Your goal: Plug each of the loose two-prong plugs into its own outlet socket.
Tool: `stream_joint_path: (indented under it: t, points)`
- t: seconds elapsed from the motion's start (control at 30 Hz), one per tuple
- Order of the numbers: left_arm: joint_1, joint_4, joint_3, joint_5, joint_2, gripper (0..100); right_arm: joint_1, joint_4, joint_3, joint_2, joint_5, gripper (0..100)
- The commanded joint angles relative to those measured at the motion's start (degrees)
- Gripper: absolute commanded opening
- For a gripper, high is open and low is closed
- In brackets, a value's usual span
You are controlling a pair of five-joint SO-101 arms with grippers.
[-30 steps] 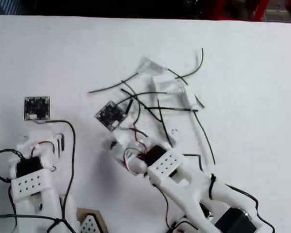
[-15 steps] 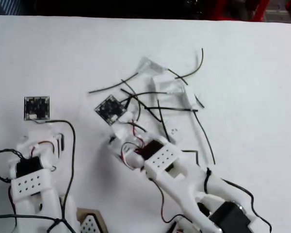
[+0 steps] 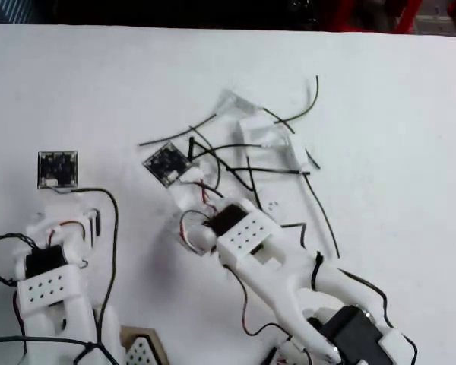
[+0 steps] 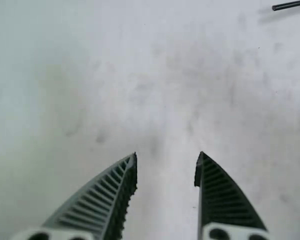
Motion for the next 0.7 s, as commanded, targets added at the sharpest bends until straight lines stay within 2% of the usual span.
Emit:
stream_joint_path:
  t: [0.0,0.23,0.43,0.67]
  points:
    - [-0.5,-1.1,-0.3,-0.5,-1.3,20,-0.2,3.6,-4.7,1.9,-0.1,1.7]
    - [-0.5,-1.1,-0.3,-0.6,-1.3,20,-0.2,3.8,-7.8,10.2,0.1,1.7]
    - [-0.5,-1.1,-0.3,-0.6,-1.3,20,-0.2,9.0,-11.7,12.0,2.5,1.6]
    - [-0.5,-1.1,-0.3,-0.6,-1.3,20,-0.3,8.4,-12.2,14.8,2.7,1.6]
